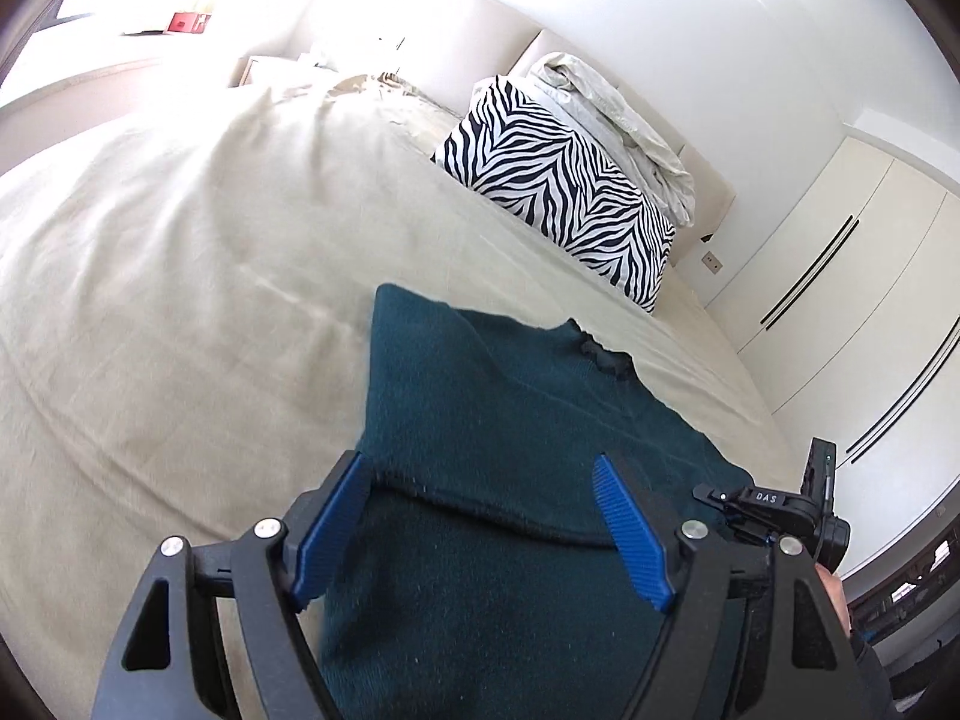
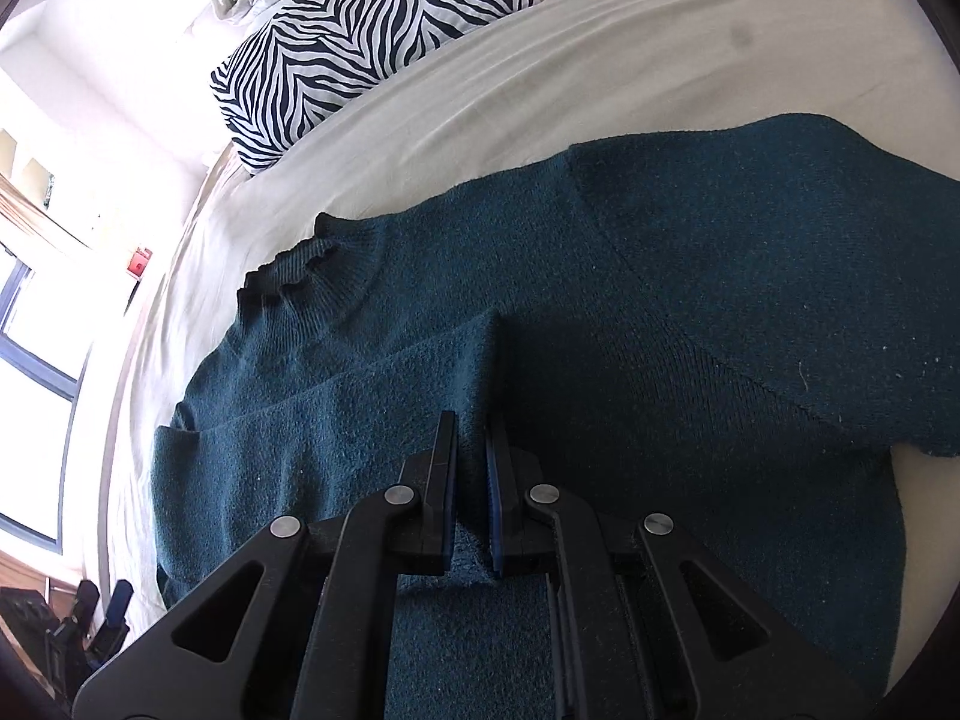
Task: Fold small clothes
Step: 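Grasp the other sleeve with the right tool and lift it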
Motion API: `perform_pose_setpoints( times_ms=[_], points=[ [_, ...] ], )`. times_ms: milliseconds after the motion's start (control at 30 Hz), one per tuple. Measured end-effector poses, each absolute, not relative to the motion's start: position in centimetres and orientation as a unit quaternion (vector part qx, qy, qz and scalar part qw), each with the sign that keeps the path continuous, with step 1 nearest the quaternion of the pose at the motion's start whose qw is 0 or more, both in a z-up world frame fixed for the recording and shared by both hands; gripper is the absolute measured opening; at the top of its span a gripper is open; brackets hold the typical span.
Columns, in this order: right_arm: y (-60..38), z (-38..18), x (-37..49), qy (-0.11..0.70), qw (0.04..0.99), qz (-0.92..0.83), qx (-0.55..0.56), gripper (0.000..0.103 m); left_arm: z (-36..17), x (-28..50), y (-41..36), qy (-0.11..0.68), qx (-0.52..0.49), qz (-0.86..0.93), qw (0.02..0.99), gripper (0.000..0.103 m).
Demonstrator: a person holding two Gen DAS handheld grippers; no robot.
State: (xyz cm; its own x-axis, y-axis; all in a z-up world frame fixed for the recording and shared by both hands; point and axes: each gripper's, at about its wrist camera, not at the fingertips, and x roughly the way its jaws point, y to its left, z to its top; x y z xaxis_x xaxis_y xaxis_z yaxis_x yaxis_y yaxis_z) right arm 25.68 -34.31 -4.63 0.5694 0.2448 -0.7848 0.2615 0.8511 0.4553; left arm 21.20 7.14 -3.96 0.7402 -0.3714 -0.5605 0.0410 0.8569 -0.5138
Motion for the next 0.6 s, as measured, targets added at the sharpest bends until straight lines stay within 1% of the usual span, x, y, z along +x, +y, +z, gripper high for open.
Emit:
perform_pose_setpoints(
  times_ms=[100, 167, 233, 300, 367, 433, 467, 500, 533, 600],
  points=[
    [-33.7, -3.6, 25.7, 0.453, 0.857, -0.005, 0.247, 0.007, -2.7, 24.4, 7.0, 0.34, -0.213, -0.121, 0.908, 0.062],
    [-33.2, -2.8, 25.7, 0.444, 0.868, -0.003, 0.223, 0.007, -2.8, 26.6, 6.9, 0.35, -0.206, -0.126, 0.905, 0.061],
    [-32.9, -2.3, 25.8, 0.437, 0.875, -0.002, 0.208, 0.007, -3.4, 28.5, 6.4, 0.363, -0.2, -0.127, 0.902, 0.052],
    [-32.9, -1.8, 25.7, 0.424, 0.883, -0.001, 0.201, 0.007, -4.2, 30.0, 5.9, 0.374, -0.186, -0.123, 0.9, 0.049],
    [-32.9, -1.0, 25.3, 0.402, 0.895, 0.005, 0.193, 0.007, -5.3, 31.3, 5.3, 0.39, -0.168, -0.115, 0.898, 0.049],
    [-32.7, -0.8, 25.3, 0.396, 0.901, -0.003, 0.177, 0.007, -7.2, 32.6, 5.0, 0.42, -0.156, -0.101, 0.888, 0.047],
    [-32.8, -1.1, 25.5, 0.403, 0.898, -0.004, 0.176, 0.007, -8.4, 33.2, 5.1, 0.436, -0.156, -0.094, 0.881, 0.046],
    [-33.2, -1.6, 25.9, 0.412, 0.893, -0.008, 0.18, 0.007, -9.3, 33.2, 5.2, 0.439, -0.154, -0.09, 0.881, 0.038],
    [-33.7, -2.4, 26.3, 0.421, 0.888, -0.015, 0.185, 0.007, -9.6, 33.0, 5.2, 0.43, -0.147, -0.088, 0.887, 0.035],
    [-34.9, -4.5, 27.0, 0.444, 0.871, -0.033, 0.205, 0.007, -9.6, 32.7, 4.8, 0.423, -0.129, -0.085, 0.893, 0.035]
  ],
)
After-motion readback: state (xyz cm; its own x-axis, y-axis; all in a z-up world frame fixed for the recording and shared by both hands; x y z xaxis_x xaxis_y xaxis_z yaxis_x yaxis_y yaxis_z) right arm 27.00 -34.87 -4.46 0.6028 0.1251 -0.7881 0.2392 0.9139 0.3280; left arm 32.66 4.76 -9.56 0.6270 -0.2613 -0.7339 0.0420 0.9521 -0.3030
